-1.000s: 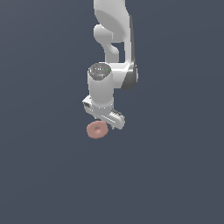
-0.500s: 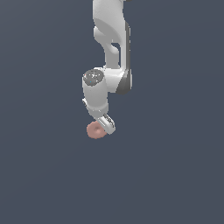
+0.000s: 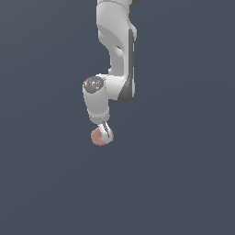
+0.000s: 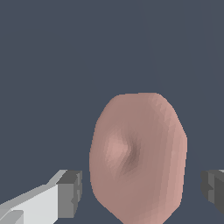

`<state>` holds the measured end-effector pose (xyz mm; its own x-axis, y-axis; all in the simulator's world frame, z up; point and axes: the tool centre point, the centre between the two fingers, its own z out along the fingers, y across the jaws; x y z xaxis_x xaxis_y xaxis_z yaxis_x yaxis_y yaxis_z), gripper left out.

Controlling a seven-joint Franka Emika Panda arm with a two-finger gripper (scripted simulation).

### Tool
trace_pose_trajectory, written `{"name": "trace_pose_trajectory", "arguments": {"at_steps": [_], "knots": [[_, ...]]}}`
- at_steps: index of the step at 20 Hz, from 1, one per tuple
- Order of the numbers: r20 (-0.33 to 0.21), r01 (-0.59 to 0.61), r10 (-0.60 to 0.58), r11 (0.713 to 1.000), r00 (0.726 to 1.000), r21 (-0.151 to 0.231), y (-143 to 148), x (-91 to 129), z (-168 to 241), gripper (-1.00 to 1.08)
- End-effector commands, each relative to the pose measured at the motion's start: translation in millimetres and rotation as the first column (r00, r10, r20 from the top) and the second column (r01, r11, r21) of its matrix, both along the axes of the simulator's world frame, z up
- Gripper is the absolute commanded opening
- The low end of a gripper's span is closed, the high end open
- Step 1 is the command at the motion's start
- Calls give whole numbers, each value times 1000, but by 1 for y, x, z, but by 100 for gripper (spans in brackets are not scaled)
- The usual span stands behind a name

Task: Pick up the object and move it to a goal position.

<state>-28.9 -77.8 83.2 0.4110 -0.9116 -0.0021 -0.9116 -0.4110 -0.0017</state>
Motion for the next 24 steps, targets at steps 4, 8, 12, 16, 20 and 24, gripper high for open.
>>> {"name": "trace_pose_trajectory", "arguments": {"at_steps": [4,8,12,16,20,24], "knots": [[-1,69,-69,998,998,-2,-5,-3,-5,100],[-1,83,-83,997,997,-3,-6,-3,-6,100],[-1,78,-78,997,997,-2,-6,-3,-8,100],[-1,80,-80,997,997,-2,-6,-4,-22,100],[-1,83,-83,997,997,-3,-6,-4,-42,100],[-1,84,-84,997,997,-2,-6,-4,-54,100]]}}
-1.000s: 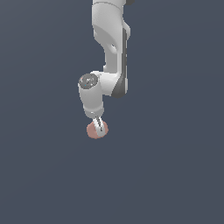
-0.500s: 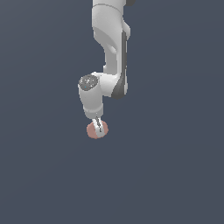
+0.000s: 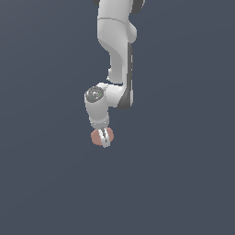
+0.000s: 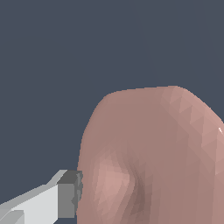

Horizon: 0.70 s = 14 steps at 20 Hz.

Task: Pick up the object and move it to a goal position.

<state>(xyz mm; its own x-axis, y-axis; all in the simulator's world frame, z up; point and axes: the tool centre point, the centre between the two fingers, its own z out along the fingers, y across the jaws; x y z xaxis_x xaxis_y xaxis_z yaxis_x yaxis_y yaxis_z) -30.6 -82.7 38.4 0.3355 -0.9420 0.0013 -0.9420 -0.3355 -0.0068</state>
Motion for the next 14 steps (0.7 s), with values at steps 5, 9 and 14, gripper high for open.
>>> {"name": "trace_pose_trajectory", "arguments": {"at_steps": [5,9,14], "knots": [[-7,2,-2,1000,1000,-1,-1,-2,-11,-100],[-7,2,-2,1000,1000,-1,-1,-2,-11,-100],[13,2,-2,1000,1000,0,-1,5,0,-100]]}}
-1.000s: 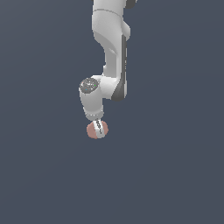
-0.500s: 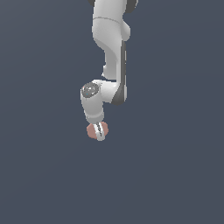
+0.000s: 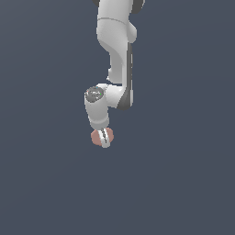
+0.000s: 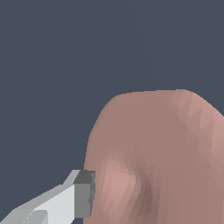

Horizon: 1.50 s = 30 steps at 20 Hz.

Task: Pick up the object and move it to a goal position.

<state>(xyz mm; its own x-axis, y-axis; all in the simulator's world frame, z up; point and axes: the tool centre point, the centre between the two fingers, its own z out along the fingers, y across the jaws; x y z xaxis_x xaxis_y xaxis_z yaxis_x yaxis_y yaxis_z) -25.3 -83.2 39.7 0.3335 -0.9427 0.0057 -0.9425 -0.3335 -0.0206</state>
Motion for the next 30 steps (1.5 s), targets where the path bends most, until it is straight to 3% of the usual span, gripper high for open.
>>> {"name": "trace_pose_trajectory", "arguments": {"at_steps": [1,13,30], "knots": [[-1,0,0,1000,1000,0,0,0,-1,-100],[-4,1,-1,1000,1000,0,21,2,48,-100],[-12,4,-4,1000,1000,-5,98,12,225,-100]]}}
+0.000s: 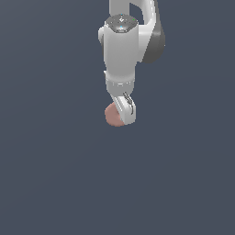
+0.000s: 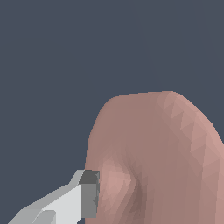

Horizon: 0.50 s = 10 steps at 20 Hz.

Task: Pick up the object and move it to a goal position.

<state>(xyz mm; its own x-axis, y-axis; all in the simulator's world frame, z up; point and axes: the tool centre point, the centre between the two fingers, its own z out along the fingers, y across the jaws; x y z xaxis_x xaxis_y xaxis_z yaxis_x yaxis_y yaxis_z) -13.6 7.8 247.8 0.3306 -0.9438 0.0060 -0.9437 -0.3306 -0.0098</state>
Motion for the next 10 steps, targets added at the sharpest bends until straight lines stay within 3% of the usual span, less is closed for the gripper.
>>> {"name": "trace_pose_trajectory", "arguments": {"at_steps": [1,10], "knots": [[-2,1,-1,1000,1000,-1,12,1,27,-100],[-5,0,0,1000,1000,-1,52,9,118,-100]]}}
